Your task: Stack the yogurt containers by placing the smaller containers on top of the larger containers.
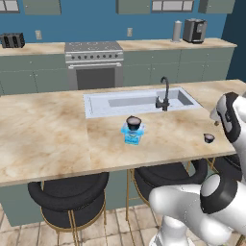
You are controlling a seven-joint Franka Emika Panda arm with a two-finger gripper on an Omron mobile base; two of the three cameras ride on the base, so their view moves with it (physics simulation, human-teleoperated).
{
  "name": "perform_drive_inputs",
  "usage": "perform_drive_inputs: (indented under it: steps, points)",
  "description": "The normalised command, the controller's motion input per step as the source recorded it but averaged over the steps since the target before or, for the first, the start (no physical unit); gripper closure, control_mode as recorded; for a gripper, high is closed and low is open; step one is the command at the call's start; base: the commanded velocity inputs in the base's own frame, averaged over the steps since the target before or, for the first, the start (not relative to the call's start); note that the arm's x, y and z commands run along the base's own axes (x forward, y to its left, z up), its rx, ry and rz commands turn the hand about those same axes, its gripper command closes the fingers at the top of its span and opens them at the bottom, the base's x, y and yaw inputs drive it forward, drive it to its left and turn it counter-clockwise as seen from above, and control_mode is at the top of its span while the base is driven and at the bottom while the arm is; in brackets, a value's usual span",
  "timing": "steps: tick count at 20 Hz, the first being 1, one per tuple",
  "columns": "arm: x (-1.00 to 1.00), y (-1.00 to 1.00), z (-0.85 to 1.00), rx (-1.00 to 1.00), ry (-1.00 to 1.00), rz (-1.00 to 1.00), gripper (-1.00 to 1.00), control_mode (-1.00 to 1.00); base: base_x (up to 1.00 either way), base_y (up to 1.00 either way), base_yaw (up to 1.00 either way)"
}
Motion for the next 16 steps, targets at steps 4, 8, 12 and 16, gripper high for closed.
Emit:
perform_drive_inputs:
  steps: [4, 8, 12, 16]
  points:
    - [0.00, -0.01, -0.46, -0.13, 0.01, 0.03, -1.00, -1.00, 0.00, 0.00, 0.00]
    - [0.00, 0.00, -0.42, -0.14, 0.00, 0.00, -1.00, -1.00, 0.00, 0.00, 0.00]
    - [0.00, 0.00, -0.27, -0.09, 0.00, 0.01, -1.00, -1.00, 0.00, 0.00, 0.00]
    - [0.00, 0.00, -0.21, -0.07, 0.00, 0.04, -1.00, -1.00, 0.00, 0.00, 0.00]
